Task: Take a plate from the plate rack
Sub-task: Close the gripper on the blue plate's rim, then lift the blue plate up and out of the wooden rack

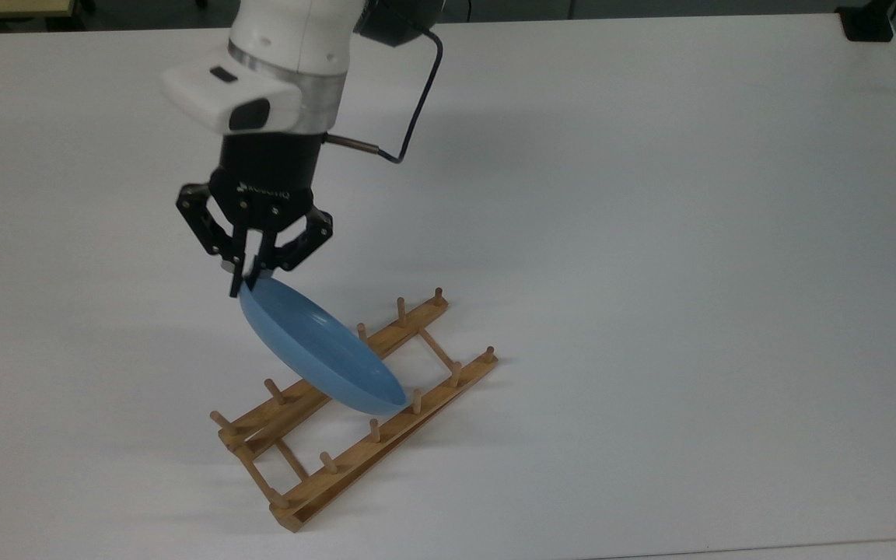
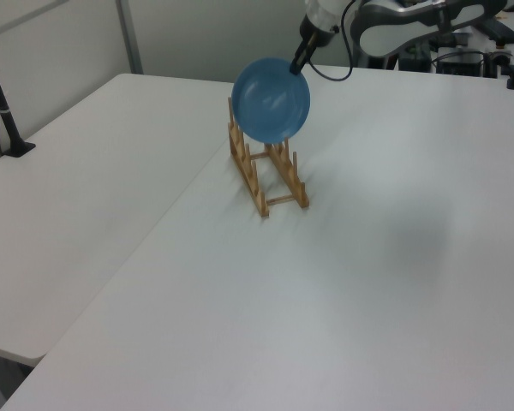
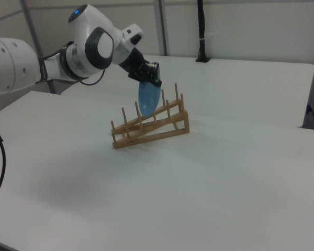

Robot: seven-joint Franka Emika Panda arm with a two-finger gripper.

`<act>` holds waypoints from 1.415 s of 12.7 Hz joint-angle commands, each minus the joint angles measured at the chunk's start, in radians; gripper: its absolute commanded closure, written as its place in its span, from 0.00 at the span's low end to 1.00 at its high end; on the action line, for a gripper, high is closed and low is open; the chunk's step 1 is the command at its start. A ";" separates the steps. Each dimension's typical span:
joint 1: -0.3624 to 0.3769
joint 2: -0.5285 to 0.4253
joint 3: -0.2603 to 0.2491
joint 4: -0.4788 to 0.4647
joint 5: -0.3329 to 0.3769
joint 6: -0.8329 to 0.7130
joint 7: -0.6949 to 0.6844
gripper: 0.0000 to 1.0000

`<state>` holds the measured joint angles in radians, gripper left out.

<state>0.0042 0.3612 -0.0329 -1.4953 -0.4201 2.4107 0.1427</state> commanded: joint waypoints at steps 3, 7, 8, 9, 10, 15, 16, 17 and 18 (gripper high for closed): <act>0.000 -0.087 -0.021 -0.020 -0.019 -0.002 0.023 0.99; 0.003 -0.105 -0.018 -0.022 0.163 -0.106 0.003 0.99; 0.005 -0.107 -0.015 -0.028 0.231 -0.149 -0.032 0.99; 0.005 -0.108 -0.012 -0.028 0.277 -0.183 -0.053 0.99; 0.005 -0.111 -0.010 -0.028 0.325 -0.223 -0.081 0.99; 0.007 -0.116 -0.010 -0.060 0.501 -0.568 -0.493 0.99; 0.008 -0.114 -0.010 -0.080 0.500 -0.612 -0.577 0.99; 0.008 -0.110 -0.010 -0.097 0.498 -0.631 -0.642 0.98; 0.008 -0.108 -0.010 -0.117 0.494 -0.637 -0.694 0.98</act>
<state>0.0063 0.2761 -0.0404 -1.5276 0.0583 1.8152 -0.3638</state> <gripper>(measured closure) 0.934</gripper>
